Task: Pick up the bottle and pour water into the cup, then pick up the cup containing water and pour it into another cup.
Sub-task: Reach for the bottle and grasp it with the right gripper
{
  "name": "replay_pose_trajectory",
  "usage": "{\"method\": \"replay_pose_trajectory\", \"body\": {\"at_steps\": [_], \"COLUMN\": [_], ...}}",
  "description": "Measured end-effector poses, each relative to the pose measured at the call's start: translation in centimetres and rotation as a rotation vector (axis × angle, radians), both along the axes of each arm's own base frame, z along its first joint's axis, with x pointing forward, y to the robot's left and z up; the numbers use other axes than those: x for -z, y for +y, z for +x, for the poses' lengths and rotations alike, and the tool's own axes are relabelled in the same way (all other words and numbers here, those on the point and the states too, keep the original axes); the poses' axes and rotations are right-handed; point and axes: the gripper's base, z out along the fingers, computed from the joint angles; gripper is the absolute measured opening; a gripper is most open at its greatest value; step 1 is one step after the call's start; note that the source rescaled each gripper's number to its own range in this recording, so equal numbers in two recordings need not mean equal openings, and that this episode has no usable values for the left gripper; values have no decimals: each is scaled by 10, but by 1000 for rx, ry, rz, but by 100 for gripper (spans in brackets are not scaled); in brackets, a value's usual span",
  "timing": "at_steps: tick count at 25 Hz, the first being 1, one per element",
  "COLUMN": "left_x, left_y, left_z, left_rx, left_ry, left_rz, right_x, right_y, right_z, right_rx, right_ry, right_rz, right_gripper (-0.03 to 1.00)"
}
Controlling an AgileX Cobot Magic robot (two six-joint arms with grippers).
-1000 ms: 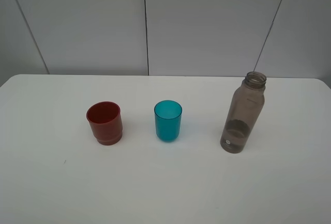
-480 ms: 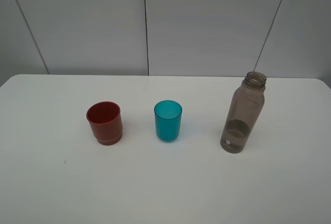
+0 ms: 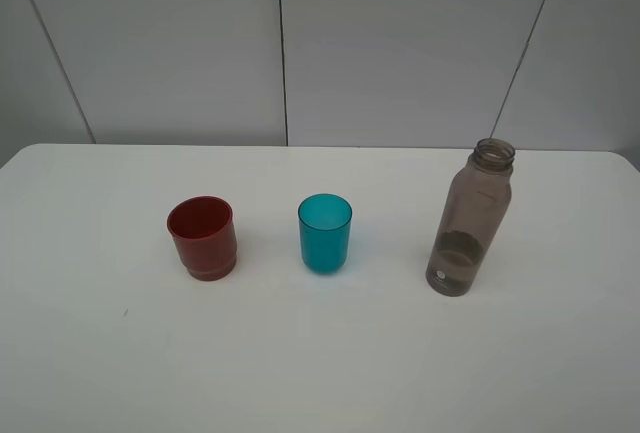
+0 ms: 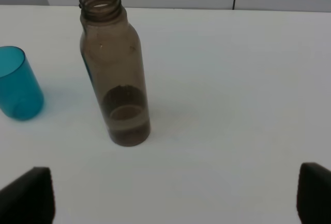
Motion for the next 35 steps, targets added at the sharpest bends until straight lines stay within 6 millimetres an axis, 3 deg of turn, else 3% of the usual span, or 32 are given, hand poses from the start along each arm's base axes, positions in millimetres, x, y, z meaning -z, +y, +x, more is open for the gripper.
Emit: {"method": "replay_pose_trajectory", "body": {"at_steps": [7,12,18,25,30,35], "left_x": [0,0,0,0,0,0], "left_y": [0,0,0,0,0,0], "left_z": [0,0,0,0,0,0], "left_rx": [0,0,0,0,0,0], "left_ry": [0,0,0,0,0,0], "left_rz": [0,0,0,0,0,0], "right_x": [-20,-16,3,36,58,87], "right_y": [4,10,16,20,30,45], "right_z": [45,86,134,176,195,195], "right_rx": [-27,-89,-150,-185,-201,-235], "right_ry": [82,179,314,469,512,480], "right_rz": [7,-3,-10,0,3,-37], "right_gripper": [100,100,100,100,100,100]}}
